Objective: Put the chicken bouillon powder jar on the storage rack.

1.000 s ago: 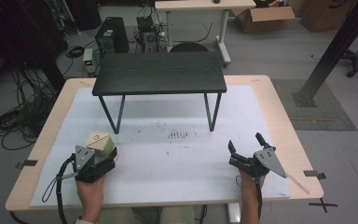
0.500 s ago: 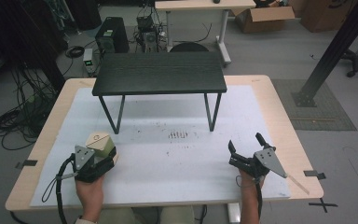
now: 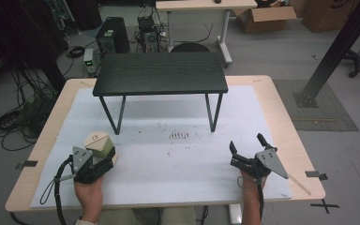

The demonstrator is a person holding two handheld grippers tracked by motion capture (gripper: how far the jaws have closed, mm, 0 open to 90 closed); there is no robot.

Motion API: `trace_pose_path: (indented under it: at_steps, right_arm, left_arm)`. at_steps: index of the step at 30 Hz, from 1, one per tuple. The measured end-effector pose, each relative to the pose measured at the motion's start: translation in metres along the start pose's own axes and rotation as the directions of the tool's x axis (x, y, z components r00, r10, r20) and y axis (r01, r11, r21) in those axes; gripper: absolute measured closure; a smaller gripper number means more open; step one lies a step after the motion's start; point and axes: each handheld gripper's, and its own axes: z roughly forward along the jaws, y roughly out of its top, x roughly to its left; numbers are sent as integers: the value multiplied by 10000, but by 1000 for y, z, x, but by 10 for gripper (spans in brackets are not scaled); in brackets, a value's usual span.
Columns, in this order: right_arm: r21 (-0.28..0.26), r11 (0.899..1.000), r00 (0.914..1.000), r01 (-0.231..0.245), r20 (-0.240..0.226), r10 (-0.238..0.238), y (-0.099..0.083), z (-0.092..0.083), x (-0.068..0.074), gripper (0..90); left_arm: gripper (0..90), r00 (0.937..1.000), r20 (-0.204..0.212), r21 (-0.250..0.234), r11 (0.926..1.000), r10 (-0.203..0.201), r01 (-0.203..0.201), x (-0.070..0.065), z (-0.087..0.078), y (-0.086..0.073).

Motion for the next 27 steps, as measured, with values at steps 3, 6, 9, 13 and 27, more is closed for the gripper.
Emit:
trace_pose_path:
  at_steps: [3, 6, 9, 13, 27]
  right_arm:
    - [0, 10000, 10000, -1, -1, 1, 0, 0, 0, 0]
    - [8, 10000, 10000, -4, 1, 4, 0, 0, 0, 0]
    - [13, 10000, 10000, 4, 3, -4, 0, 0, 0, 0]
    - [18, 10000, 10000, -5, 2, 5, 0, 0, 0, 0]
    - [20, 10000, 10000, -1, -3, 1, 0, 0, 0, 0]
  left_arm:
    - [296, 10000, -60, -350, 9994, 36, -38, 2, -5, 3]
    - [296, 9999, -104, -608, 9981, 104, -110, 4, -8, 5]
    - [296, 9999, -70, -978, 9952, 88, -95, 6, -13, 12]
    - [295, 10000, 50, -1252, 9921, -47, 53, 9, -17, 19]
    - [295, 9997, 213, -1722, 9850, -70, 105, 7, -27, 50]
